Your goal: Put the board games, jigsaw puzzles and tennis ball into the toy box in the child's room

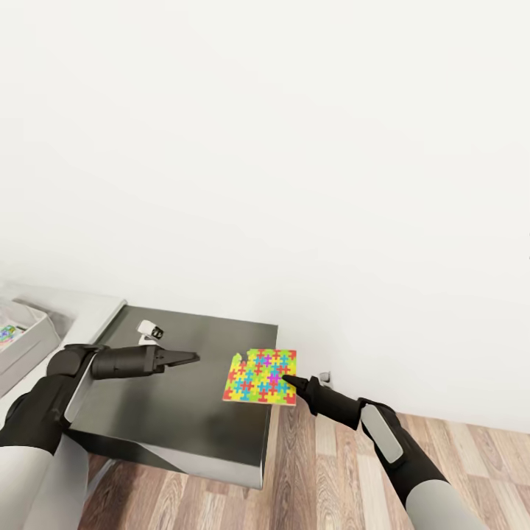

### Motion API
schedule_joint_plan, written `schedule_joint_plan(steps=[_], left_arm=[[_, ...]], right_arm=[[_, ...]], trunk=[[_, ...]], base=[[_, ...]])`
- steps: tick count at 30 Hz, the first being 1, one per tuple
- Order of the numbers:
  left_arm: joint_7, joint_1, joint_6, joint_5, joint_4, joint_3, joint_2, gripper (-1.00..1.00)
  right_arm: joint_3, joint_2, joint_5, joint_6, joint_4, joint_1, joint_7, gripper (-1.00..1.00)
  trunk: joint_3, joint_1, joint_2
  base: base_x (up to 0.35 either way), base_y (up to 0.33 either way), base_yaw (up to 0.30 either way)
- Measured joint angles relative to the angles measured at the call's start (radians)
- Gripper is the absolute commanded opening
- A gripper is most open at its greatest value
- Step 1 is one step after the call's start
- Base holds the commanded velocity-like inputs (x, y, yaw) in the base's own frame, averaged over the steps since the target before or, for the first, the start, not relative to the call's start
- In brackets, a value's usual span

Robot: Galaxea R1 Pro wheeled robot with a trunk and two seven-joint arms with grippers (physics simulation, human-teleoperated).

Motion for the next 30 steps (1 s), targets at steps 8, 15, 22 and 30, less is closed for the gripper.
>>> schedule_joint_plan(steps=[8, 15, 22, 30], left_arm=[[-0.004, -0.001, 0.001, -0.004, 0.0, 0.0, 0.001, 1.0], [-0.005, -0.001, 0.0, -0.005, 0.0, 0.0, 0.001, 1.0], [-0.005, -0.001, 0.0, -0.006, 0.0, -0.001, 0.001, 1.0], [-0.005, -0.001, 0.0, -0.006, 0.0, -0.001, 0.001, 1.0]], right_arm=[[0.0, -0.002, 0.002, -0.004, 0.0, 0.0, 0.0, -1.0], [0.0, -0.002, 0.002, -0.009, 0.0, 0.001, 0.001, -1.0], [0.0, -0.004, 0.002, -0.033, 0.0, 0.002, 0.001, -1.0], [0.001, -0.004, 0.002, -0.037, 0.0, 0.002, 0.001, -1.0]], trunk=[[0.038, -0.031, 0.056], [0.053, -0.035, 0.064], [0.065, -0.035, 0.064], [0.078, -0.035, 0.064]], base=[[0.0, 0.0, 0.0], [0.0, 0.0, 0.0], [0.0, 0.0, 0.0], [0.0, 0.0, 0.0]])
